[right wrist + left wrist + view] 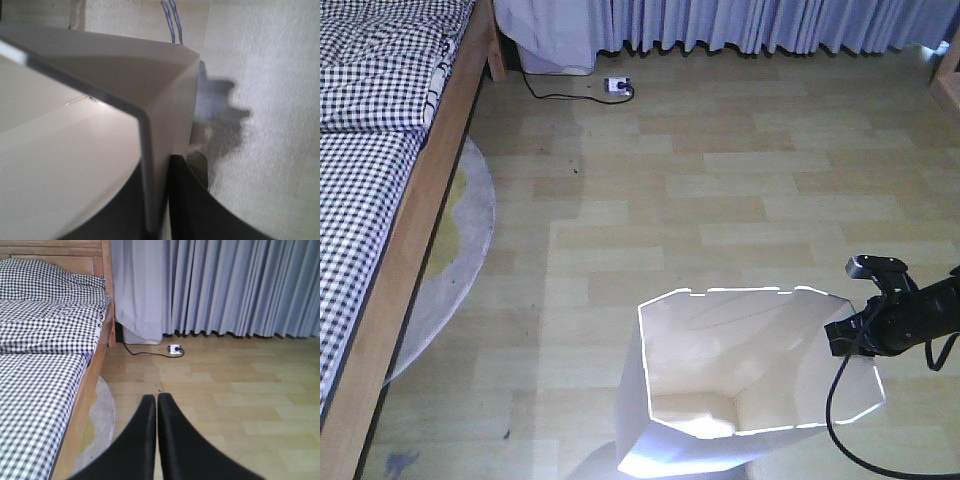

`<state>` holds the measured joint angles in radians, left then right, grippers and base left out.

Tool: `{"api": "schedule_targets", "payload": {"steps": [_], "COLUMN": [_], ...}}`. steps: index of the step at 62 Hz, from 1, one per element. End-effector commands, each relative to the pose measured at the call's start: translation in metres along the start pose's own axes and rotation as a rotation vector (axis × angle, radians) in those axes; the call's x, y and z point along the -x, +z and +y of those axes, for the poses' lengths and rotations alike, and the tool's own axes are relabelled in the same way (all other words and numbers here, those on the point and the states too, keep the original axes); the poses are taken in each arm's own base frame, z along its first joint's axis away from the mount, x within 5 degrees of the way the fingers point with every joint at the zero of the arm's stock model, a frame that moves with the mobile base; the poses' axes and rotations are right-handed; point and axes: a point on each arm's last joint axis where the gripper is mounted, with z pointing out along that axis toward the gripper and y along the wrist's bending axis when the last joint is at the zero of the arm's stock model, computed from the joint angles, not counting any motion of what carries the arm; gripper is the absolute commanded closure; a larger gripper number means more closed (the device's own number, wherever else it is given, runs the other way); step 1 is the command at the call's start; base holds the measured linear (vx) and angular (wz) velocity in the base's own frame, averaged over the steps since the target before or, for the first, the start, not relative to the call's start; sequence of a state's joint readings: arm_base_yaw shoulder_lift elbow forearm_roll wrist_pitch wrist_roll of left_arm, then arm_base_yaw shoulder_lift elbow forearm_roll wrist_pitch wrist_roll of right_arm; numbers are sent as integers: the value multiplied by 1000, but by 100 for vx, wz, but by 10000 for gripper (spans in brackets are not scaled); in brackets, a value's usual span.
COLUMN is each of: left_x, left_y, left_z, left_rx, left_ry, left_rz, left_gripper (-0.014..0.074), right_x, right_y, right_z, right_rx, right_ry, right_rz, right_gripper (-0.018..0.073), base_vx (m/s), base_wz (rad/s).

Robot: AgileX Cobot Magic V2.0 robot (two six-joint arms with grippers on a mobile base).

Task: Move trash bin to bedside with robot
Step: 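Carry the bin in the right gripper toward the bed beside the curtains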

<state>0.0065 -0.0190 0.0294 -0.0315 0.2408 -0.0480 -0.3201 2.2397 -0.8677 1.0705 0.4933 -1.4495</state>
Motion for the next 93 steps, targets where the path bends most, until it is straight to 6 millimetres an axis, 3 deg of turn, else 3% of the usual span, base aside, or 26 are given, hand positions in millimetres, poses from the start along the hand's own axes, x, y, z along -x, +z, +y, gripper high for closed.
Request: {"api": "schedule_targets", "payload": {"steps": [1,93], "left_x": [-3,-3], "left_y": [2,2], "left_z": [0,0], "left_rx": [-5,-5], "left_ry": [-12,-12], "left_rz": [-50,-50], "left_gripper": [602,602], "right_x": [15,15], "right_y": [-22,-22], "right_z": [19,19], "right_rx": [155,154], "right_ry": [24,25], "right_rz": [-73,-73], "right_gripper": [565,565], "base_vx": [46,42], "base_wz": [8,4]}}
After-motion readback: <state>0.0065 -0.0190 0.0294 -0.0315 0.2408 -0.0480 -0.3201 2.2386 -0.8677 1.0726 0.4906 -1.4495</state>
